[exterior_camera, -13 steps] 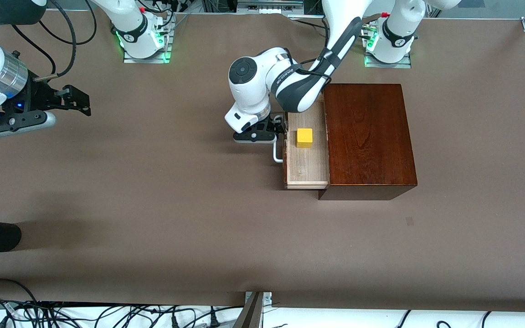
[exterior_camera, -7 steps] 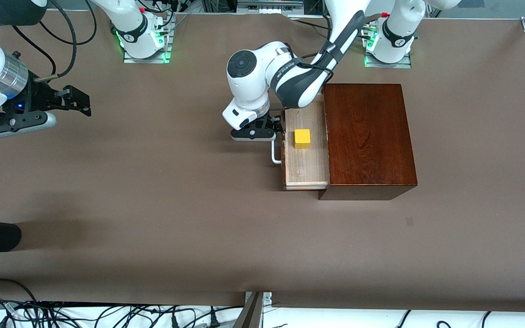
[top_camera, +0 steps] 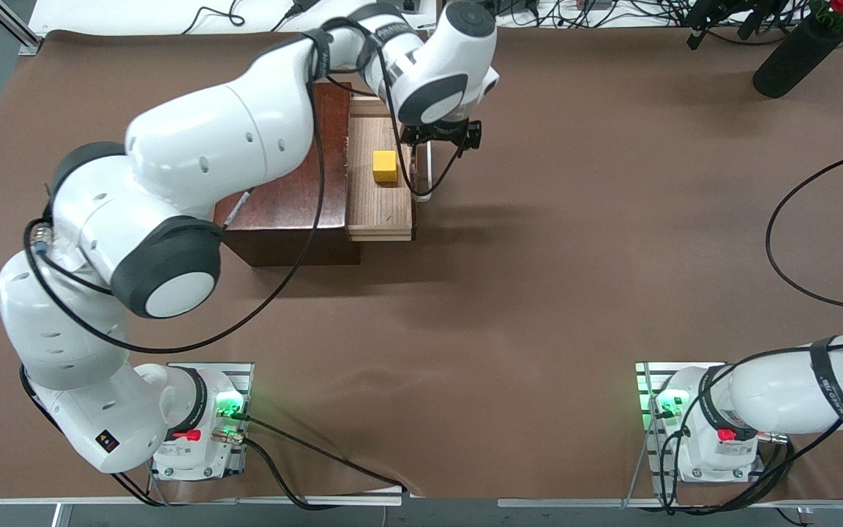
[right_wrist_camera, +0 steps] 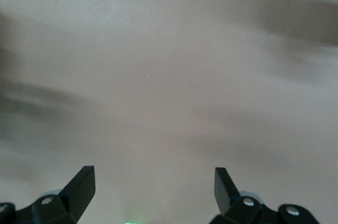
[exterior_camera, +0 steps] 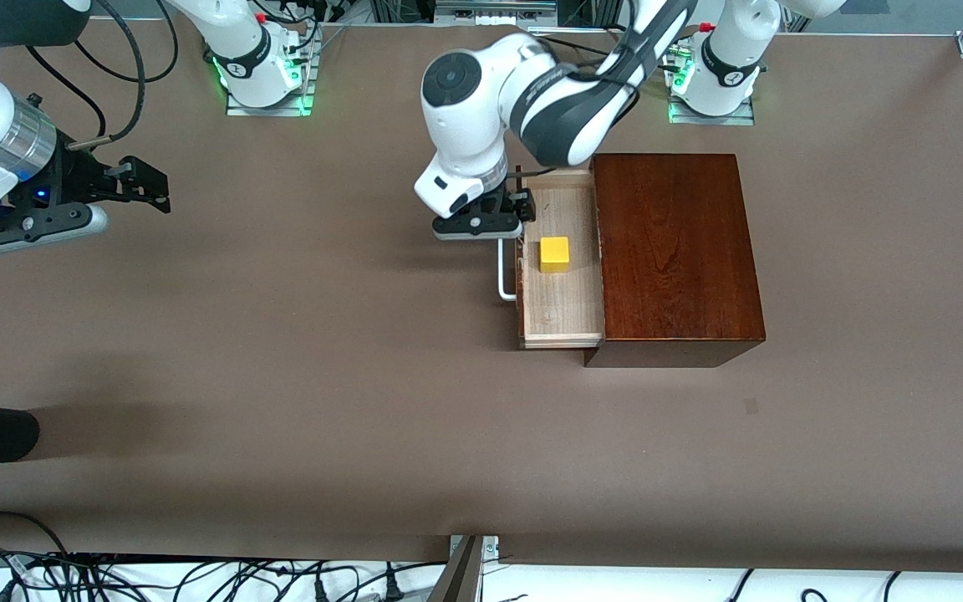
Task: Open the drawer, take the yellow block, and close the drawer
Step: 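Release the handle with the left gripper while the right gripper reaches the drawer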
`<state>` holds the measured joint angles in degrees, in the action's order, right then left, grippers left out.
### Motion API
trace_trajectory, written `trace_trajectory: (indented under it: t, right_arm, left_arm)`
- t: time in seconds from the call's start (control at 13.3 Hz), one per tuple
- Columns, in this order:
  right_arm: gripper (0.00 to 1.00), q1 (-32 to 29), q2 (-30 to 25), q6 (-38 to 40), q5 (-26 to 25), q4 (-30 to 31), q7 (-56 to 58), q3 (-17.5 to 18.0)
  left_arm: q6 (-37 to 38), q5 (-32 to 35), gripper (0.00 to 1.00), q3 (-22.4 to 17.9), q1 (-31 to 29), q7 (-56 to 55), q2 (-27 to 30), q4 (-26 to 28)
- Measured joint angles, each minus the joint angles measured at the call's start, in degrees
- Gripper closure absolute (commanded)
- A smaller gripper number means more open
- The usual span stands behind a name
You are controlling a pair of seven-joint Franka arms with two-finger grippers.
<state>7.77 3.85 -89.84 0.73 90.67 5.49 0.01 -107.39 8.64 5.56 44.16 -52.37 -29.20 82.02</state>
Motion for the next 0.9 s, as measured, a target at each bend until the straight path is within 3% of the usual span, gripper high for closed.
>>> trace_trajectory:
  t: [0.3,0.6,0.9]
  right_arm:
    - [0.0,1.7,0.0,-0.1,0.0,0.0,-2.5,0.0]
    - [0.0,5.7,-0.1,-0.2,0.1,-0.1,-12.9,0.6]
    - [0.0,7.3,-0.3,-0.2,0.2,-2.7,-30.5,7.4]
  left_arm:
    - [2.6,0.0,0.0,0.6,-5.1,2.4,5.3,0.6]
    - [6.3,-1.6,0.0,1.2,-13.6,8.3,11.8,2.6]
    - [12.5,-2.0,0.0,1.2,-19.9,15.1,17.7,3.7]
